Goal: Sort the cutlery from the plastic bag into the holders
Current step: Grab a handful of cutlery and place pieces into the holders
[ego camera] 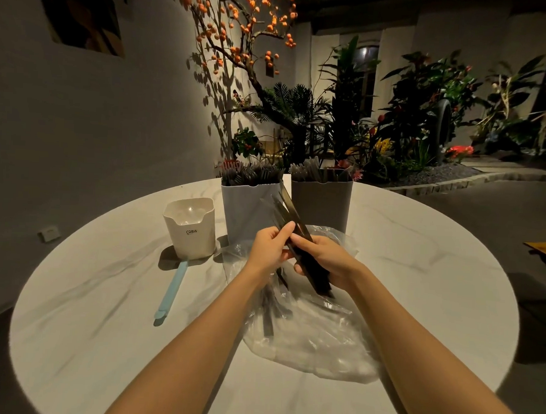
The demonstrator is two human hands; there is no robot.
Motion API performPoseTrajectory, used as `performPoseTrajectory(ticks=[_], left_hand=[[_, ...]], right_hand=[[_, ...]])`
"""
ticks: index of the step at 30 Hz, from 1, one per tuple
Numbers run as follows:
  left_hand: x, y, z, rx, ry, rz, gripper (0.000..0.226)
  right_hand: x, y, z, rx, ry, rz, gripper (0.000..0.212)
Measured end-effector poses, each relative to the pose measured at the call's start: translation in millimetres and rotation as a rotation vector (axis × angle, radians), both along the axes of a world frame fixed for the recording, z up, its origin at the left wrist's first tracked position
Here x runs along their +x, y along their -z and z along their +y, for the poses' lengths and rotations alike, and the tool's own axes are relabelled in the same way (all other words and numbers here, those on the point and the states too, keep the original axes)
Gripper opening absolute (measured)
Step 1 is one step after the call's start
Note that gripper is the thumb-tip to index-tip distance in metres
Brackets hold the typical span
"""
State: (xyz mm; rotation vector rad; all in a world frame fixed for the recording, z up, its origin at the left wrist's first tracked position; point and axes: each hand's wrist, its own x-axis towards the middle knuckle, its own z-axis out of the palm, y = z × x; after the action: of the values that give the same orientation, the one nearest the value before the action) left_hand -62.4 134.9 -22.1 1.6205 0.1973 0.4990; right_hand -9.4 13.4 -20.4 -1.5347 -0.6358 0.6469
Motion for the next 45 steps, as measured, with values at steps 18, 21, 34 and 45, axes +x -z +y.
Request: performPoseTrajectory(ticks=[18,21,34,45], left_hand=[[-1,2,-3,0.047,-0.195,-0.039,0.025],[0,3,-7,0.023,-0.122,0.005,0.034],[-8,-11,-17,0.255,-0.032,-0.241,0.014],[-9,-1,-28,0.225,0.070,-0.179,0.019]], right_hand=[[-6,-2,-7,0.018,-0.227,0.142,0.038],[-6,3,-4,-0.001,-0.240,0.092,0.033],[-13,5,9,0.164,-0.047,-0.283,0.029],[2,0,-9,0.291,-0.093,-0.005,0.036]])
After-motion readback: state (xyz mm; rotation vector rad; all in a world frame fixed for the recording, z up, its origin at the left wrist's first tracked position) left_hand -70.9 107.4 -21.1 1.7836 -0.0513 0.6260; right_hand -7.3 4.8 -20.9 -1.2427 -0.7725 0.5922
